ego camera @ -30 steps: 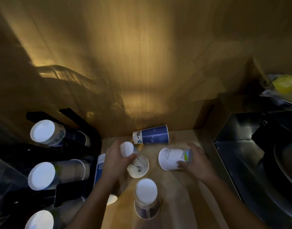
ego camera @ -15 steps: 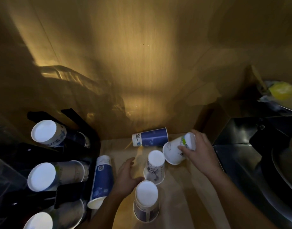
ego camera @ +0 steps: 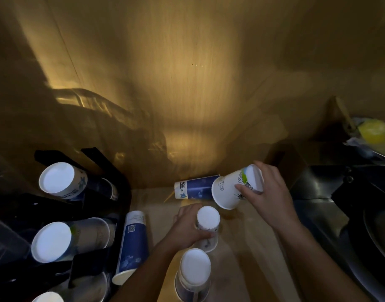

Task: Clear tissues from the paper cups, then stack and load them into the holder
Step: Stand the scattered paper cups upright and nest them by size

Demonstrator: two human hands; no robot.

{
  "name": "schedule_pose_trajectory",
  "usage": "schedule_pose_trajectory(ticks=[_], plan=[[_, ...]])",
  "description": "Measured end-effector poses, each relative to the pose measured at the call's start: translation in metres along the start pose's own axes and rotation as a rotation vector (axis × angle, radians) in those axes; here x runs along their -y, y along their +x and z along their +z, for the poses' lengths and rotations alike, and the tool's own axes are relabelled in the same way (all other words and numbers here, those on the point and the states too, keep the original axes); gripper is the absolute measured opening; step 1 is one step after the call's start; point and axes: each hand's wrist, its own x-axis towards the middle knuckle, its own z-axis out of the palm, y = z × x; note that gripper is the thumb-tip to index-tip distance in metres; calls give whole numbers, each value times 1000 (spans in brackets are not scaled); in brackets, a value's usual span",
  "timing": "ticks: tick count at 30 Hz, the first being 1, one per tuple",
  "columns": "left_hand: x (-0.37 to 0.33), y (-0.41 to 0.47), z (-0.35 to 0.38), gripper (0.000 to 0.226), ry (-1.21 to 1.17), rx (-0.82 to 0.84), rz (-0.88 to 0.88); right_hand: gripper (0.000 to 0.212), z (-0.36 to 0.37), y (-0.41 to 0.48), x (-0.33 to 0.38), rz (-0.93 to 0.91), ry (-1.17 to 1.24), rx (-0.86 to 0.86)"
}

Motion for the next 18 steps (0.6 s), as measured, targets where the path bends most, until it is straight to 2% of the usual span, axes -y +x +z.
schedule_pose_trajectory(ticks=[6,10,14,16,18], plan=[[3,0,4,64,-88,-23,0,64,-13,-1,4,-52,58,-57],[2,-1,3,64,-162,-15,-4,65,-8,-5,14,-124,94,58],[16,4,-1,75,-112,97,-68,67,14,-14,15,-177,30,230],[25,6,-4,62,31,147,-131,68,29,-18,10,-163,-3,325],[32,6,-8,36,49,91,-221,70,48,-23,2,-136,-60,414]])
